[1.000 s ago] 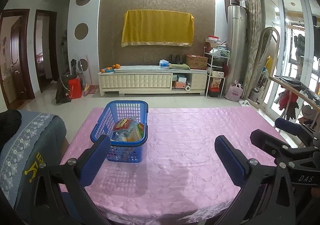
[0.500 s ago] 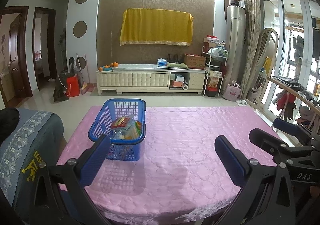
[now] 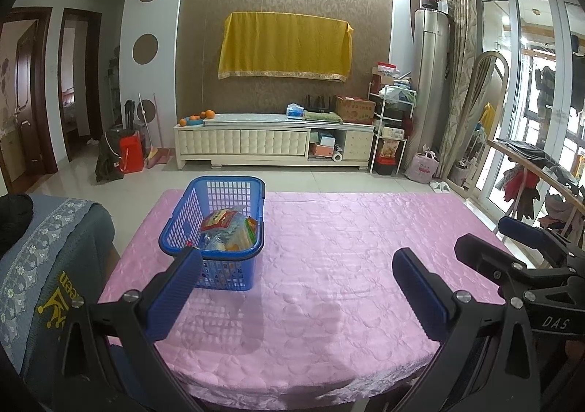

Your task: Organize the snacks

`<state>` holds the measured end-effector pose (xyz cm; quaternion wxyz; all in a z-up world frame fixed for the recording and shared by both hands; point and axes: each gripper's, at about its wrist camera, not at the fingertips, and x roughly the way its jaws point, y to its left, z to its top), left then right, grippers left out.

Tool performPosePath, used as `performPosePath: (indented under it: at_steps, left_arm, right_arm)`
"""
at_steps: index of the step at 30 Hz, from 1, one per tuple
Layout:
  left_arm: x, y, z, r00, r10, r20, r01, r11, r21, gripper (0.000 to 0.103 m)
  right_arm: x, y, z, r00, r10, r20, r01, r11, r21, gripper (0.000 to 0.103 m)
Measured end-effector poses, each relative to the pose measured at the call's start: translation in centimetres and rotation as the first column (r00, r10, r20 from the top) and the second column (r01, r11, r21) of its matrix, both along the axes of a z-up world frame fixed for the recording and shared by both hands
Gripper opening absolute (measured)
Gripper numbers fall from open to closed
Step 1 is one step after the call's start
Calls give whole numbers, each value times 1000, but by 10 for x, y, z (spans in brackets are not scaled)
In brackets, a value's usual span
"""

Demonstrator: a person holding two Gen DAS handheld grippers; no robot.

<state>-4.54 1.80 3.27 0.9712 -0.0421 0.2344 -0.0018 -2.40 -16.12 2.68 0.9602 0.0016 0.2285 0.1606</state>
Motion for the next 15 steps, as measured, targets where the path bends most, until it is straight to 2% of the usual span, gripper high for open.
performPosePath:
  at_steps: [15]
  left_arm:
    - [-3,2,-1,1000,-2,-7,2,1000,0,103]
  right_arm:
    - [-1,-1,1,1000,-1,-8,1,1000,-2,103]
